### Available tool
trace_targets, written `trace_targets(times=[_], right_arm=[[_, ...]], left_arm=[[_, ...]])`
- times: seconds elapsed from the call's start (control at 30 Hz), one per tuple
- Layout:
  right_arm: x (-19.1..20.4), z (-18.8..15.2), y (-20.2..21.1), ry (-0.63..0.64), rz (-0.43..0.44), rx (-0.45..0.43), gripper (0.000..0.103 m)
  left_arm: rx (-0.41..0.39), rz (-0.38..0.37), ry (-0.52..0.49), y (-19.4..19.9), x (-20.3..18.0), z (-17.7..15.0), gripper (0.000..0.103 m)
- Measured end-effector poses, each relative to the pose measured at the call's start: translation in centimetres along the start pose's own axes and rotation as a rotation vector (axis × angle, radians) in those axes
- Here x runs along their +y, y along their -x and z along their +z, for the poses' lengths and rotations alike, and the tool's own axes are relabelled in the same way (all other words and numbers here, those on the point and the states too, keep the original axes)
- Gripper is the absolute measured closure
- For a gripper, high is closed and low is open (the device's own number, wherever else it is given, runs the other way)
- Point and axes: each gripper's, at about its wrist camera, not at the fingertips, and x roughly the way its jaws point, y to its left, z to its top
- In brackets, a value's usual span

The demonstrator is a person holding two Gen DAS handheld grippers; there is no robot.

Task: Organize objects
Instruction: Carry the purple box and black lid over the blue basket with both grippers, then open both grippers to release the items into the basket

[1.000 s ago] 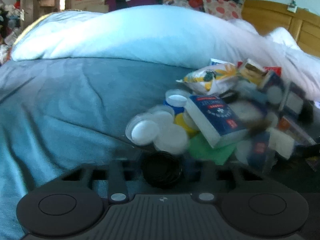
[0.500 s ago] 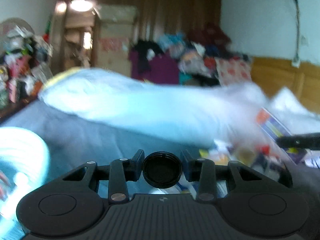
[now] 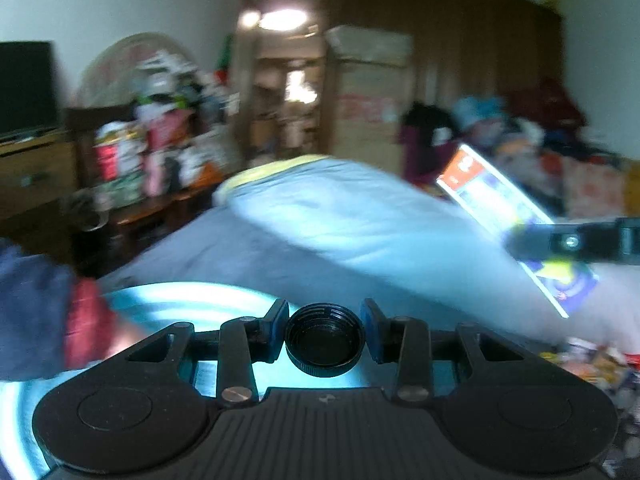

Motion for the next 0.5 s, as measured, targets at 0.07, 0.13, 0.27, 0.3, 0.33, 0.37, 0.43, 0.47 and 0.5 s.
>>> trace_targets(times=[0.07, 0.13, 0.27, 0.3, 0.33, 0.37, 0.43, 0.47, 0.5], right_arm=[[1.0, 0.4, -2.6, -0.016, 0.023, 0.037, 0.084], [2.3, 0.3, -5.0, -0.025, 0.034, 0.078, 0.084], [4.1, -0.7, -8.7, -0.043, 0.051, 0.145, 0.084], [4.6, -1.0, -9.2, -0.043, 0.054, 0.157, 0.084], [5.1, -1.3, -9.9, -0.04, 0.057, 0.168, 0.084], [5.7, -1.6, -10.7, -0.035, 0.06, 0.18, 0.084], [6.4, -2.1, -11.8, -0.031, 0.062, 0.198, 0.084], [6.7, -2.3, -12.1, -0.03, 0.061, 0.204, 0.084], [6.7, -2.4, -12.5, -0.031, 0.061, 0.209, 0.084]], left_arm=[[0.033, 0.049, 0.02, -0.2, 2.0, 0.5, 0.063], [0.07, 0.097, 0.033, -0.8, 4.0, 0.8, 0.063], [0.144, 0.156, 0.052, -1.8, 6.7, 0.4, 0.063], [0.154, 0.158, 0.055, -1.9, 7.1, 0.1, 0.063], [0.164, 0.167, 0.051, -2.0, 7.2, -0.2, 0.063], [0.17, 0.169, 0.05, -2.1, 7.3, -0.4, 0.063], [0.177, 0.169, 0.049, -2.4, 7.6, -0.9, 0.063], [0.179, 0.171, 0.049, -2.4, 7.8, -1.1, 0.063], [0.183, 0.169, 0.053, -2.4, 7.9, -1.2, 0.063]])
